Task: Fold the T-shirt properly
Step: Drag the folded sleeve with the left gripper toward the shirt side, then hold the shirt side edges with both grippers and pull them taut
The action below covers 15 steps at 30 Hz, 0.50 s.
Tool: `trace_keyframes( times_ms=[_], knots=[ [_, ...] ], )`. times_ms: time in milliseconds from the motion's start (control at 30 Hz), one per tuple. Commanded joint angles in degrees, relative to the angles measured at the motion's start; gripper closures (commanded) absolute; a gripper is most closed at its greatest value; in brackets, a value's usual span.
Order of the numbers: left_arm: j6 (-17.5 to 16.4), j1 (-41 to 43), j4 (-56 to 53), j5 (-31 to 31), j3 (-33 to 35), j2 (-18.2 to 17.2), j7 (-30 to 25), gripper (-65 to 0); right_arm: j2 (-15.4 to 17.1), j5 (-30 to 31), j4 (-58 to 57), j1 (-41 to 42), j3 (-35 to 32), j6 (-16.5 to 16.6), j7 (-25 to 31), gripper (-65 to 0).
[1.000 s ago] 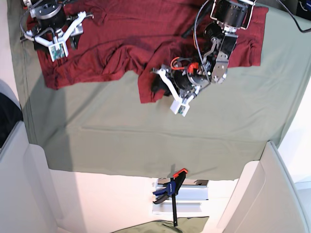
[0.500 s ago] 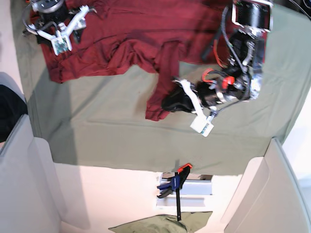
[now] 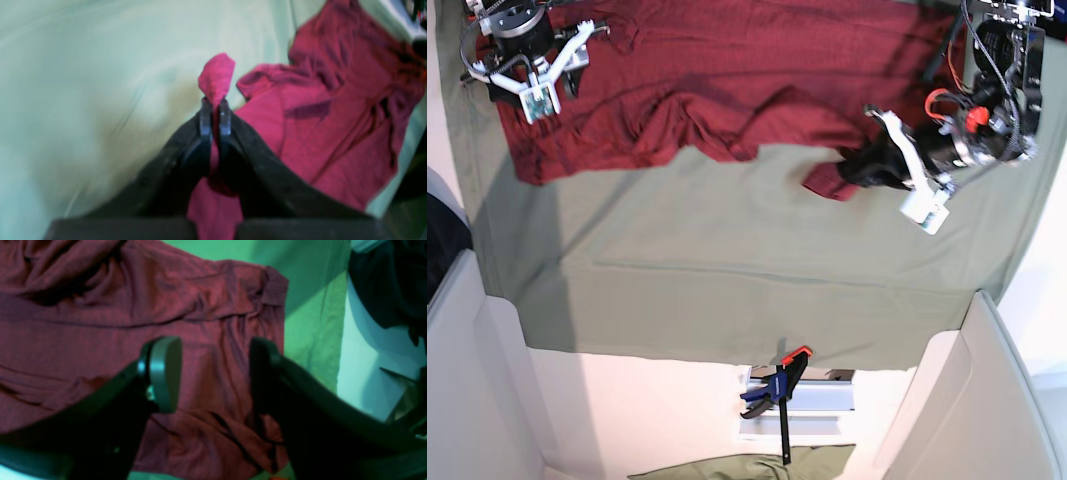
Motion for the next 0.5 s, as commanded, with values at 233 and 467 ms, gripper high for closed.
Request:
trace_keyframes(
  times_ms=[233, 467],
  knots=[
    [-0.54, 11.61, 6.14, -2.64, -12.28, -0.61, -0.68, 0.0, 0.37, 0.31, 1.11, 0.50, 0.28, 0.00, 1.79, -32.7],
    [-0.54, 17.05, 6.05, -0.44, -18.99, -0.61, -1.05, 0.0, 0.37, 1.57, 1.05, 0.48, 0.28, 0.00, 2.32, -32.7]
  ],
)
